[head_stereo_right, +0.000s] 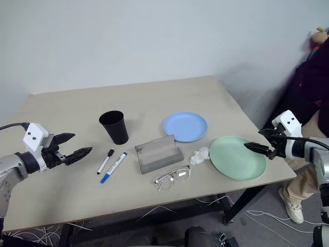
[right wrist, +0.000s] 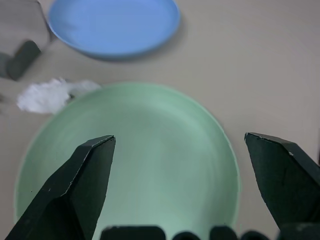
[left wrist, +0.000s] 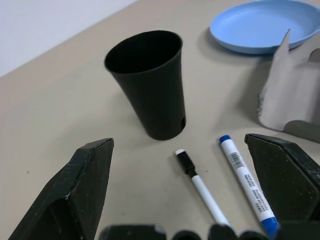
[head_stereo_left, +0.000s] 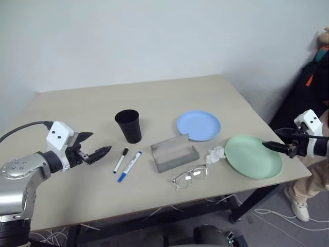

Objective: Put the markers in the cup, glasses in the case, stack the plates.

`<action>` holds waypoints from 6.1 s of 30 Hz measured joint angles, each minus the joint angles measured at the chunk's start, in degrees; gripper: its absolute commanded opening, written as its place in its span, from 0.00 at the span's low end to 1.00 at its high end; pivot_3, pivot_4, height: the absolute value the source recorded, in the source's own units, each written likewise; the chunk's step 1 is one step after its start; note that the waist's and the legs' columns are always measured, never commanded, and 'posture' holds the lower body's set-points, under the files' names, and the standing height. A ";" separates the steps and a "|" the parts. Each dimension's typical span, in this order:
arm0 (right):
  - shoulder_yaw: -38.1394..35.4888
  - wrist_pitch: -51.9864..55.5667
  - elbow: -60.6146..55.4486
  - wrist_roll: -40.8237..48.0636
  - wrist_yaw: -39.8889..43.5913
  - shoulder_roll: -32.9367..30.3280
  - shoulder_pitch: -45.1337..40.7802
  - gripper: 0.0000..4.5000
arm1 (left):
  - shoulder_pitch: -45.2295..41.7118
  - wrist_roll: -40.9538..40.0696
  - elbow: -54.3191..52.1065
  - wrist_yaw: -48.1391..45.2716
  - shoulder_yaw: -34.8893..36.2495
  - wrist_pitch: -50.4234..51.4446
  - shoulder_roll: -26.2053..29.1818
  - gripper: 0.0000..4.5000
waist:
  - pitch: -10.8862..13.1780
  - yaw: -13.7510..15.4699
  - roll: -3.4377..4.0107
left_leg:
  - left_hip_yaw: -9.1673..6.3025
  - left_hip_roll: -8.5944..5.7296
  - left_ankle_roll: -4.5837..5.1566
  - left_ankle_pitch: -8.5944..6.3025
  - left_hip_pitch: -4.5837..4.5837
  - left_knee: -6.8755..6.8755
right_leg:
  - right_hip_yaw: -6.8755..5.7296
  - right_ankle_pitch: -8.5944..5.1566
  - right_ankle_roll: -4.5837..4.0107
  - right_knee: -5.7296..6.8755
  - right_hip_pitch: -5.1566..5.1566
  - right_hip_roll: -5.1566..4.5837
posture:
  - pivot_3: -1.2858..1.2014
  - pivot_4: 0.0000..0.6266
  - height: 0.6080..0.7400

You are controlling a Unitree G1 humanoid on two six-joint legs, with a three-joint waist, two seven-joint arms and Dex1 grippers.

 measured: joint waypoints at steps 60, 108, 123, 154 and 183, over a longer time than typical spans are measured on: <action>-13.32 24.46 18.80 5.42 -25.58 11.70 -22.24 0.00 | -0.34 0.05 -1.51 1.87 -2.15 -0.69 -3.07 1.00 | -0.03 -0.41 0.11 | -0.08 -0.06 0.07 0.03 -0.04 0.06 | 0.15 0.00 0.01 0.00 0.07 0.12 | 0.52 0.00 0.90; -8.07 -2.55 49.90 -4.43 -49.97 41.88 -44.18 0.83 | 0.80 -1.34 -5.44 6.17 -1.20 0.48 -4.29 1.00 | -0.06 -3.02 0.16 | -0.21 -0.23 0.20 0.12 -0.09 -0.30 | 0.44 0.04 0.01 0.00 0.05 0.13 | 0.52 0.00 0.90; 11.92 18.97 -3.06 -6.09 -11.88 18.51 -15.46 0.99 | -0.29 -1.33 -3.88 5.70 -1.72 0.31 -4.33 1.00 | -0.06 -2.96 0.19 | -0.17 -0.20 0.19 0.11 0.02 -0.28 | 0.40 -0.04 0.03 0.12 0.06 0.13 | 0.52 0.00 0.90; 25.32 3.77 4.05 -13.13 -8.93 28.85 -14.64 0.47 | -0.63 -1.05 -2.83 5.72 -3.38 -0.28 -4.33 1.00 | -0.03 -2.28 -0.06 | -0.21 -0.19 0.07 0.04 -0.02 -0.22 | 0.20 -0.02 0.02 0.04 -0.02 0.02 | 0.52 0.00 0.90; 16.96 -15.03 42.84 -17.05 -25.25 42.90 -44.40 0.01 | -1.36 -1.64 -3.38 7.03 -3.39 -0.28 -4.41 1.00 | -0.05 -1.67 -0.05 | -0.18 -0.12 0.04 0.03 0.14 -0.37 | 0.17 0.04 -0.05 0.11 -0.01 0.06 | 0.52 0.00 0.90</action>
